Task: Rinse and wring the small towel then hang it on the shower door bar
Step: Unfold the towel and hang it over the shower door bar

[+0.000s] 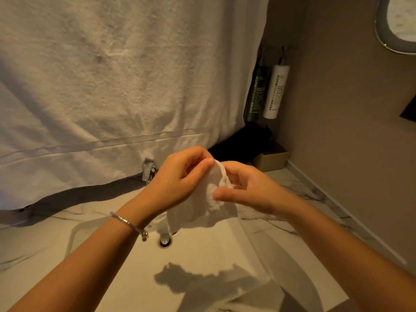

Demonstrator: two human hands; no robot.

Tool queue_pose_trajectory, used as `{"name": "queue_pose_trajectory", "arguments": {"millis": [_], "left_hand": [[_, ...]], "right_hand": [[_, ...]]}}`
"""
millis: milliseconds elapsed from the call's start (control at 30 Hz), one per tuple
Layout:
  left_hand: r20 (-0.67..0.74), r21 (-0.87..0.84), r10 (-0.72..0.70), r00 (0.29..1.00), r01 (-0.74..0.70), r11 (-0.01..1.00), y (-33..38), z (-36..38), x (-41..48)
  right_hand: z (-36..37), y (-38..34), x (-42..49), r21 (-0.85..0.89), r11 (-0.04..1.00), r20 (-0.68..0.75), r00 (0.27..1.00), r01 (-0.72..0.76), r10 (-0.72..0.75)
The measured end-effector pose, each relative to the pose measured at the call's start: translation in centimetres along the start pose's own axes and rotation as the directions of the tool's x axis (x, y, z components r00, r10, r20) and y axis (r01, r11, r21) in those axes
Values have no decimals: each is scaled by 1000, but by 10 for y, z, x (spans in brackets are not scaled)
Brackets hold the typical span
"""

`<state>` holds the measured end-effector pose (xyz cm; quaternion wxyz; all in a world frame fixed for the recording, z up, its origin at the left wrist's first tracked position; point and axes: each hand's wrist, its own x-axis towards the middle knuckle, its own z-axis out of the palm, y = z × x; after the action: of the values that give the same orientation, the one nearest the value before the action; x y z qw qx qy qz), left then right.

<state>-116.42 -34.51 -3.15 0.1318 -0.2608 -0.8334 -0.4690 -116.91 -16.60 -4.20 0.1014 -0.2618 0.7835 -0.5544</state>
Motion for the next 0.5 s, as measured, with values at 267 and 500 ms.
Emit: {"name": "queue_pose_trajectory", "arguments": {"millis": [267,500], "left_hand": [[565,-108,-103,819,198,974,-22,17,11],[749,11,92,656,-151,988,-7,88,34]], "right_hand": [[-37,-23,-38,-251,966,-305,943,58,-136],[-74,-39,-158,-358,900,-662,747,-249,-57]]}}
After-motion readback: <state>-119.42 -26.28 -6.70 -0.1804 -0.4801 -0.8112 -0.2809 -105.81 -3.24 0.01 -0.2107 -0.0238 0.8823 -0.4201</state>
